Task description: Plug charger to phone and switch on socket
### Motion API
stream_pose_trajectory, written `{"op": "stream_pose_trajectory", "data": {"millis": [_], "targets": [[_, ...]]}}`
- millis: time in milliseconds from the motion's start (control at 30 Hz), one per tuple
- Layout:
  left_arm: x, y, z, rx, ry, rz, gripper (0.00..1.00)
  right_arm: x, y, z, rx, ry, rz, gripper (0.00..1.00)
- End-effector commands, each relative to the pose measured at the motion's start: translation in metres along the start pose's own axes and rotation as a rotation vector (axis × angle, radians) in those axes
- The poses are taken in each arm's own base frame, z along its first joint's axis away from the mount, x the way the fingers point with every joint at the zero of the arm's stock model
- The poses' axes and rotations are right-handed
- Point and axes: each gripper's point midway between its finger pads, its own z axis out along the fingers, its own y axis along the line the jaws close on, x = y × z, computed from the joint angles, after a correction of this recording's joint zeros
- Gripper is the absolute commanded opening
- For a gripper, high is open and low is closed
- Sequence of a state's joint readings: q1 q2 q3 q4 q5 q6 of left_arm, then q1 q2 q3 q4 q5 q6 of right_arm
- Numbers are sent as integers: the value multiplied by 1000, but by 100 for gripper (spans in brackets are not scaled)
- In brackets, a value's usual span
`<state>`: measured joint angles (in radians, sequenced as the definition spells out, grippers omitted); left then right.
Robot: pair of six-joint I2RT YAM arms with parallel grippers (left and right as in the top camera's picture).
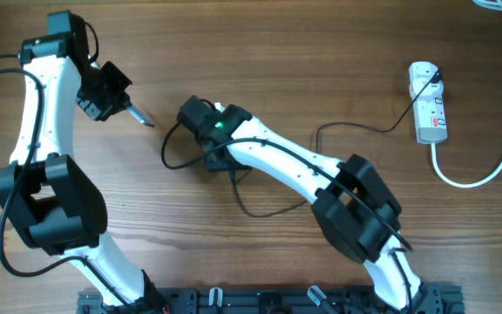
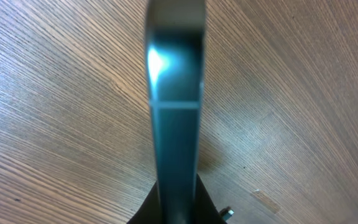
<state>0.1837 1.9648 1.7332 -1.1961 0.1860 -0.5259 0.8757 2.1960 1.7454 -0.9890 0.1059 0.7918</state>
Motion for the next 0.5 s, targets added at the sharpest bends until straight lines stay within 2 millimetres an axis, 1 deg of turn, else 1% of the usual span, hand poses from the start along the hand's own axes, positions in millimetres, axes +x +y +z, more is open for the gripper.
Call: {"op": "stream_pose_trajectory", "data": {"millis": [0,100,200,300,400,467], "targets": [[-1,1,-12,5,-31,-1,4,4,7,16,-12,32,22,41],[-1,1,-12,5,-31,-1,4,1,7,17,-11,21,22,37],[-1,1,-12,3,-28,-1,4,-1,2,21,18,8,21,36],[-1,1,-12,3,-27,-1,4,1,0,28,32,18,19,35],[-1,1,-12,3,-27,-1,4,6,-3,41,54,42,18,35],[0,1,-12,2,-27,-1,4,5,-6,44,56,53,27,35]]}}
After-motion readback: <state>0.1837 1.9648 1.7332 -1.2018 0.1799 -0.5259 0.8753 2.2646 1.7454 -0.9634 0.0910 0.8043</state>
